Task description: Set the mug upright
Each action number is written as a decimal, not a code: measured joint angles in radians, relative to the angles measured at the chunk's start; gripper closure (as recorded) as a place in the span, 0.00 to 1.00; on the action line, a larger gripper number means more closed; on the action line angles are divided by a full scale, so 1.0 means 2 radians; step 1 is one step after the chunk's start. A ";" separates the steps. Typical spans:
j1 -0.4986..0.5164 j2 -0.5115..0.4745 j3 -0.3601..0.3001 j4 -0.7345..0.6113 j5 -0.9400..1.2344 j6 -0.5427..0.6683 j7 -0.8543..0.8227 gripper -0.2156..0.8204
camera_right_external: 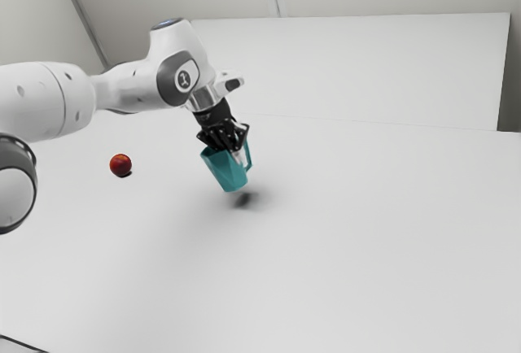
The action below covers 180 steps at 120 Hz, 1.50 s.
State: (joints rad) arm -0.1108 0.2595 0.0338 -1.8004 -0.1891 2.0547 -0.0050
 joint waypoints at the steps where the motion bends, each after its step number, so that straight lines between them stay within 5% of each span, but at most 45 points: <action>1: 0.000 -0.002 0.000 -0.002 0.004 0.000 0.000 0.97; 68: -0.005 -0.056 -0.025 -0.086 0.096 0.008 -0.067 0.97; 135: -0.004 -0.017 -0.025 -0.098 0.111 0.062 -0.115 0.97; 159: -0.004 -0.021 -0.025 -0.098 0.110 0.066 -0.122 0.55; 180: -0.005 -0.042 -0.025 -0.098 0.111 0.064 -0.126 0.36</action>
State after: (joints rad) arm -0.1198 0.1760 -0.0159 -1.9971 0.0329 2.1834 -0.2572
